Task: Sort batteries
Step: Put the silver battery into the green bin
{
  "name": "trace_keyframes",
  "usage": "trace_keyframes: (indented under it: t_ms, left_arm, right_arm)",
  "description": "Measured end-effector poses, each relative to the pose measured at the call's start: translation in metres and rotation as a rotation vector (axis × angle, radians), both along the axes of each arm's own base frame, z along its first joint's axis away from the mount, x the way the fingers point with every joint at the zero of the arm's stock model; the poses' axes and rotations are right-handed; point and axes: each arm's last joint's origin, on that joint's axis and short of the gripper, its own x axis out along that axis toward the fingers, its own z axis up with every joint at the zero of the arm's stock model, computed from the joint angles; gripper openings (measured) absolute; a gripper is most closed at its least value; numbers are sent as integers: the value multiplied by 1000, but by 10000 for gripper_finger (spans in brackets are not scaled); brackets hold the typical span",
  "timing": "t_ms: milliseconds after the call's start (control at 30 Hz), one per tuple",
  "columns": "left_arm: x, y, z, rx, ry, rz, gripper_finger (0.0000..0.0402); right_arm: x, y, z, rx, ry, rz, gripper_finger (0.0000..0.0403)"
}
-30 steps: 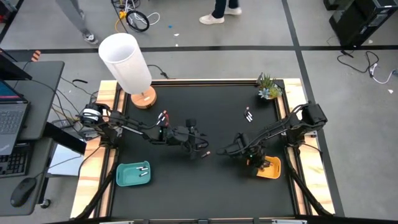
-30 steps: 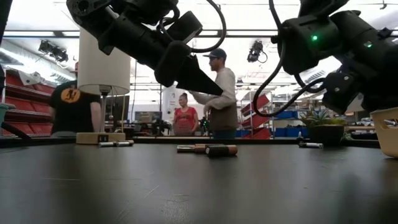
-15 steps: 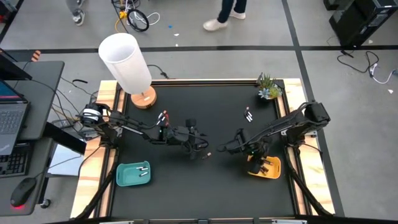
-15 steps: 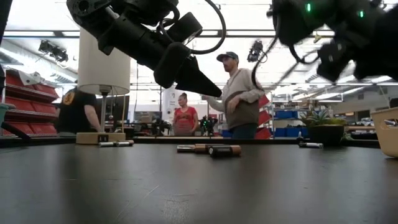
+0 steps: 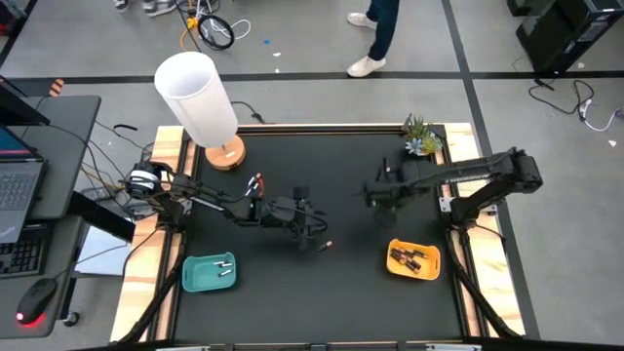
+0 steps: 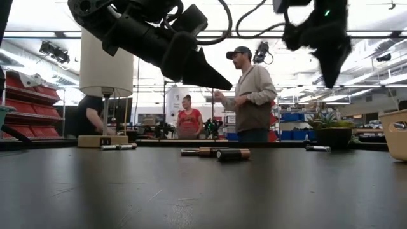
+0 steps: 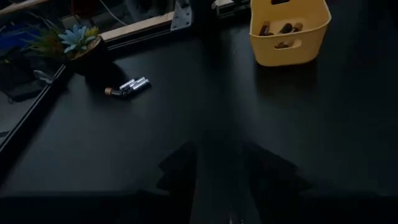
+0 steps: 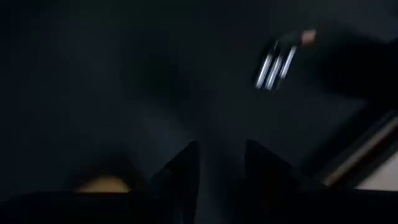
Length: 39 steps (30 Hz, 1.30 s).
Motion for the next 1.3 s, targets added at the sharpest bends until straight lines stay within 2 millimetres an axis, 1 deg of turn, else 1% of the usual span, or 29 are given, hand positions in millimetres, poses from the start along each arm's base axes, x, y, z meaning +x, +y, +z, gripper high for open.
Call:
trace_keyframes:
  t_ms: [100,267,333,433,500,600,867,1100,1300]
  left_arm:
    - [0,-2,0,-5,1,-4,147]
    - [-1,-7,-1,-5,5,-19,147]
    - [-1,-8,-1,-4,8,-22,147]
    - [-1,-8,-1,-4,9,-22,147]
    - [-1,-8,-1,-4,9,-22,147]
    - [-1,-8,0,-3,3,-22,147]
    - [-1,-8,0,-3,1,-22,147]
    - [-1,-8,-1,-1,8,-22,147]
    - [-1,-8,-1,1,10,-22,147]
  right_arm:
    - [-1,-26,-16,-1,-35,-20,108]
    - [-10,-63,-50,70,-57,-48,108]
    - [-15,-74,-61,85,-56,-69,109]
    - [-19,-85,-71,96,-43,-78,108]
    - [-20,-89,-77,108,-40,-74,107]
    - [-15,-93,-85,111,-58,-58,107]
    - [-8,-96,-102,127,-9,-36,105]
    - [-7,-99,-104,112,-2,-56,103]
    - [-11,-106,-104,125,-5,-90,102]
